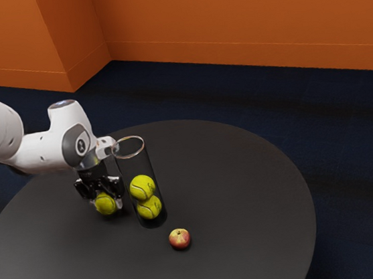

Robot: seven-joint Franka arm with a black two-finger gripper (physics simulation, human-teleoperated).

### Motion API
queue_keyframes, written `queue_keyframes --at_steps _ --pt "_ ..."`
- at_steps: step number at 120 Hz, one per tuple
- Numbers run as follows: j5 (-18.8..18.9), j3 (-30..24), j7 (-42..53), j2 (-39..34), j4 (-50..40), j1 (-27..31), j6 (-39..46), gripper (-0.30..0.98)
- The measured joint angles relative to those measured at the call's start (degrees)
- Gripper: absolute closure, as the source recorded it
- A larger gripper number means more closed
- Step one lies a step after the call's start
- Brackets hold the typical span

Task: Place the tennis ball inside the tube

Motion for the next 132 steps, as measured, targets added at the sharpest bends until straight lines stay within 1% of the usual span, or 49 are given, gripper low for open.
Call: queue_keyframes --at_steps 4,29,33,45,55,66,76,87,99,117,132 --pt "0.41 0.10 -0.15 -1.03 0.00 -0.05 -0.07 0.38" --pt "4.42 2.27 -0.97 -7.36 0.33 0.64 -2.31 0.37" --pt "5.16 2.56 -1.06 -8.20 1.50 0.80 -3.29 0.37" --pt "6.67 3.58 -1.29 -9.32 8.13 1.13 -8.65 0.38" --pt "7.26 3.57 -1.43 -8.94 16.20 1.51 -15.79 0.38" --pt "7.48 1.94 -1.52 -6.93 26.11 1.24 -24.20 0.38" --pt "7.50 -0.77 -1.68 -5.50 30.80 0.31 -30.10 0.38" --pt "7.48 -2.02 -1.98 -5.07 31.97 -1.58 -34.38 0.38" --pt "7.46 -2.39 -2.41 -5.07 32.16 -3.68 -37.26 0.38" --pt "7.47 -2.41 -3.26 -6.10 31.42 -6.70 -39.53 0.38" --pt "7.48 -2.41 -4.11 -7.16 30.28 -7.91 -40.48 0.38"
